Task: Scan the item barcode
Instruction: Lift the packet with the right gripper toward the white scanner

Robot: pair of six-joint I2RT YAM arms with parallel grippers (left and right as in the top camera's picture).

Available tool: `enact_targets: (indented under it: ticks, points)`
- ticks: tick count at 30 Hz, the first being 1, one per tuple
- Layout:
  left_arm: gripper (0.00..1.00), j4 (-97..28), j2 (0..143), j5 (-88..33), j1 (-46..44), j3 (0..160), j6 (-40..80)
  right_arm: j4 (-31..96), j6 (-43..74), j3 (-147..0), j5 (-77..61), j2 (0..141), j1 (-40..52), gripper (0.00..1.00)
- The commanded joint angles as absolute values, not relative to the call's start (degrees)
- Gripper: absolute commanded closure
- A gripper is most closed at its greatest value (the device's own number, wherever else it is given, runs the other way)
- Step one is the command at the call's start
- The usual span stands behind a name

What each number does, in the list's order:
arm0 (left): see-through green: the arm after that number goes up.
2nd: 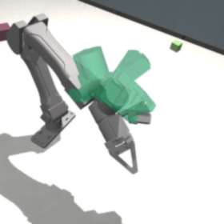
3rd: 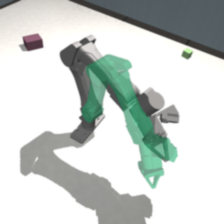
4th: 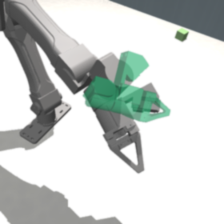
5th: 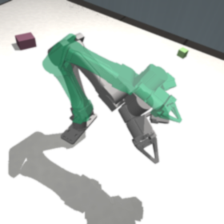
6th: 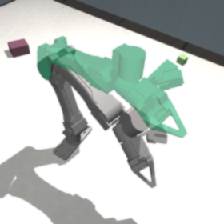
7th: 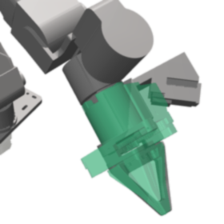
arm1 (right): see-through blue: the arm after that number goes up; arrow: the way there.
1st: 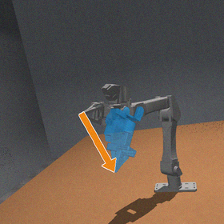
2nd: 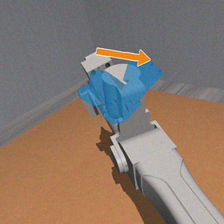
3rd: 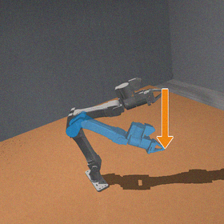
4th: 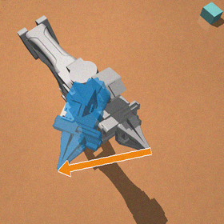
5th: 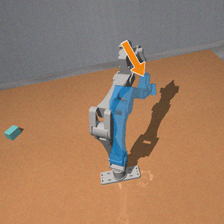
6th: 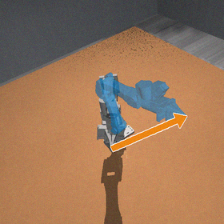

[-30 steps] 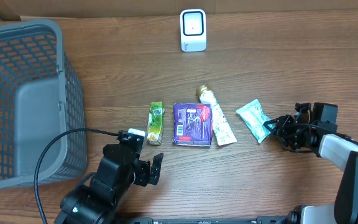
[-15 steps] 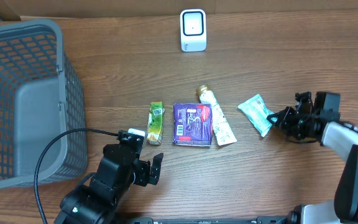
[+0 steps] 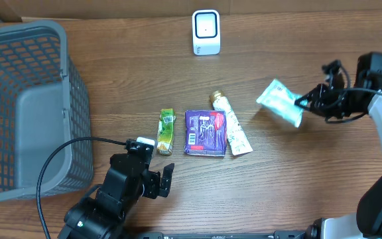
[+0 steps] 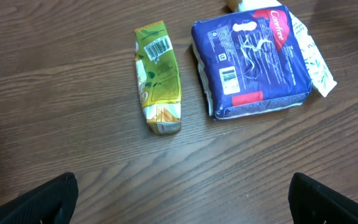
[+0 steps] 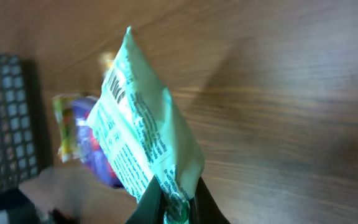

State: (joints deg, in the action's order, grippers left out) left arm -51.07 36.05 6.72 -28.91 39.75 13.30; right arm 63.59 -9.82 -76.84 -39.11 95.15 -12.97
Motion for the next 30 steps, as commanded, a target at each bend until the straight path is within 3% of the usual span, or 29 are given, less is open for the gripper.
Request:
enact_targets:
  ticks: [1,7,14,27,30]
  points:
    - [0.00,-51.0,35.9,7.5,-29.4,39.5,12.4,67.2,-20.9,-83.8,-46.3,94.3,-12.0,0.96]
    - [0.00,-51.0,35.9,7.5,-29.4,39.5,12.4,72.2,-28.7,-91.0,-46.0,91.4,-6.6,0.96]
    - [0.01,-51.0,35.9,7.5,-29.4,39.5,12.4,69.8,-28.3,-94.7,-42.0,87.9,0.4,0.96]
    - [0.00,-51.0,35.9,7.5,-29.4,39.5,12.4,63.0,-19.8,-96.2,-42.2,85.6,4.1,0.96]
    - [0.01,-51.0,35.9,7.5,-29.4,39.5,12.4,59.2,-6.7,-96.2,-39.4,85.6,4.1,0.96]
